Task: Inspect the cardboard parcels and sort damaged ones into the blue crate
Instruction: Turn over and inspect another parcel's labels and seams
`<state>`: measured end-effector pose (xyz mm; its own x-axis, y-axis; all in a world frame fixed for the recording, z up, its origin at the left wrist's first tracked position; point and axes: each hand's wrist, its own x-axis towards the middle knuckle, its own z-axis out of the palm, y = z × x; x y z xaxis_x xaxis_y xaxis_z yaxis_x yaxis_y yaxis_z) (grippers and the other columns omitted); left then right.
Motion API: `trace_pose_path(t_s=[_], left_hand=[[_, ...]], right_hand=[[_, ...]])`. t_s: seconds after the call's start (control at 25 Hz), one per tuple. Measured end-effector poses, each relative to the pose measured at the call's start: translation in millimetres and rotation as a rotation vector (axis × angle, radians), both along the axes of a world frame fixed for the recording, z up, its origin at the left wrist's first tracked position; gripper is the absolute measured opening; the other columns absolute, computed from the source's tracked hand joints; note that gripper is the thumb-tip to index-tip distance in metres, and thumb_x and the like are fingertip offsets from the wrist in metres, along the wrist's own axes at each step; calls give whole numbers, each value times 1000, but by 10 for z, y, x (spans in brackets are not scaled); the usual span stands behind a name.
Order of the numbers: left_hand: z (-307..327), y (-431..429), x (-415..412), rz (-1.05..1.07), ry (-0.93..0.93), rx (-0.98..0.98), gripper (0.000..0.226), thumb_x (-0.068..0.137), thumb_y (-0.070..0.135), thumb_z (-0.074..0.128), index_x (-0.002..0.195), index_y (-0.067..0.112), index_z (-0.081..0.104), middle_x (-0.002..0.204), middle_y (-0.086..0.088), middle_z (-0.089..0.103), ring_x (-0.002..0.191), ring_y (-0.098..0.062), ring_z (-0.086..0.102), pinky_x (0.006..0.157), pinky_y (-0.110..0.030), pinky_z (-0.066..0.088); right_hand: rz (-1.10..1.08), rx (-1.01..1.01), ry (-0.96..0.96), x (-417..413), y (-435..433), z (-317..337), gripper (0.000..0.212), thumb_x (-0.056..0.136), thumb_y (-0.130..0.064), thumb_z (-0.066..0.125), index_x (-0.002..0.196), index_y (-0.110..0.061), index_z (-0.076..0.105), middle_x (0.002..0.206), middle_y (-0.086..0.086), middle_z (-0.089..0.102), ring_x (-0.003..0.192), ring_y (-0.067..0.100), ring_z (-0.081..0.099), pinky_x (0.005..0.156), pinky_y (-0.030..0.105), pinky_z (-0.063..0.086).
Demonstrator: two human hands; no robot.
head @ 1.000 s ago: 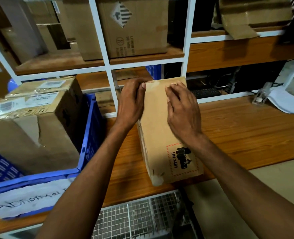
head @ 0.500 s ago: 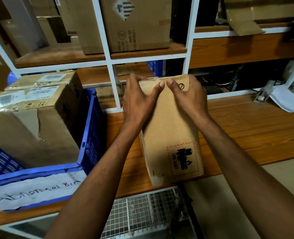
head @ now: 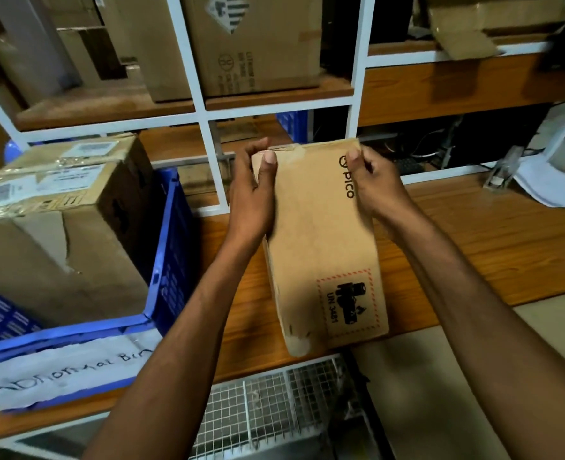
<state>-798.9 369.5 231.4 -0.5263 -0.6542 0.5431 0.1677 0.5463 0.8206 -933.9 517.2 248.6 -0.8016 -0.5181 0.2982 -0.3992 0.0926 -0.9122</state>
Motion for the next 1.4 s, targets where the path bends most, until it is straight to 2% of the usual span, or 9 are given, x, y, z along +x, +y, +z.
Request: trace_pose_path(t_s=[0.12,0.24,0.6,0.72,0.88,1.0,1.12,1.2,1.4], left_hand=[[1,-13,-4,19,4,27,33,108,46,46,134,26,53,130,11,61,120,-9,60,100,-47,55],[-54,-43,-18,-50,-40,80,50,103,49,56,147,31,41,144,9,53,127,-11,58,101,-48,57],[-196,158,12,-34,-112,107,102,88,46,79,160,42,7,151,6,50,129,-13,58,102,-43,55],[-240,162,-40,60,-88,104,95,88,44,80,160,35,19,144,10,53,120,-2,58,101,-33,54],[-264,209,-12,13,-164,67,111,83,52,81,160,43,1,157,2,43,133,-18,54,106,-52,51],[-277,186,24,-1,-188,81,100,94,50,71,163,41,-1,157,8,43,131,-16,57,106,-53,52],[-326,166,125,-94,-247,94,93,99,40,68,162,41,0,139,21,49,114,0,64,91,-32,61],[-375,112,169,-46,-249,73,74,105,35,60,164,32,16,134,19,53,101,14,63,81,-17,59],[-425,139,230,-7,-318,51,72,104,40,60,164,27,23,143,5,59,116,-8,63,96,-38,58]], right_hand=[[-100,-17,112,18,-24,-13,31,107,-42,49,120,-22,70,103,-6,75,95,10,70,85,34,57],[16,-19,-61,34,-19,-27,27,106,-38,54,123,-21,66,103,-8,74,87,3,71,73,30,59],[35,49,-177,168,18,-230,38,92,-44,73,120,-26,55,108,-10,72,97,11,71,84,38,59],[-79,119,-30,157,-49,-223,45,88,-49,76,121,-24,56,100,-15,67,93,10,67,81,30,53],[68,108,-171,143,-27,-266,60,83,-44,81,126,-28,43,116,-10,69,106,15,68,94,45,57],[-2,88,-85,136,-28,-274,55,84,-39,83,125,-27,49,115,-10,70,104,15,68,90,38,56],[145,46,-233,125,33,-308,57,85,-22,84,129,-25,47,118,-6,69,109,15,68,90,39,58],[24,64,-108,158,37,-353,51,86,-28,83,126,-25,52,114,-10,70,102,9,67,84,32,57],[19,134,-145,244,3,-492,55,88,-33,80,132,-25,49,121,-6,69,108,16,69,85,38,60]])
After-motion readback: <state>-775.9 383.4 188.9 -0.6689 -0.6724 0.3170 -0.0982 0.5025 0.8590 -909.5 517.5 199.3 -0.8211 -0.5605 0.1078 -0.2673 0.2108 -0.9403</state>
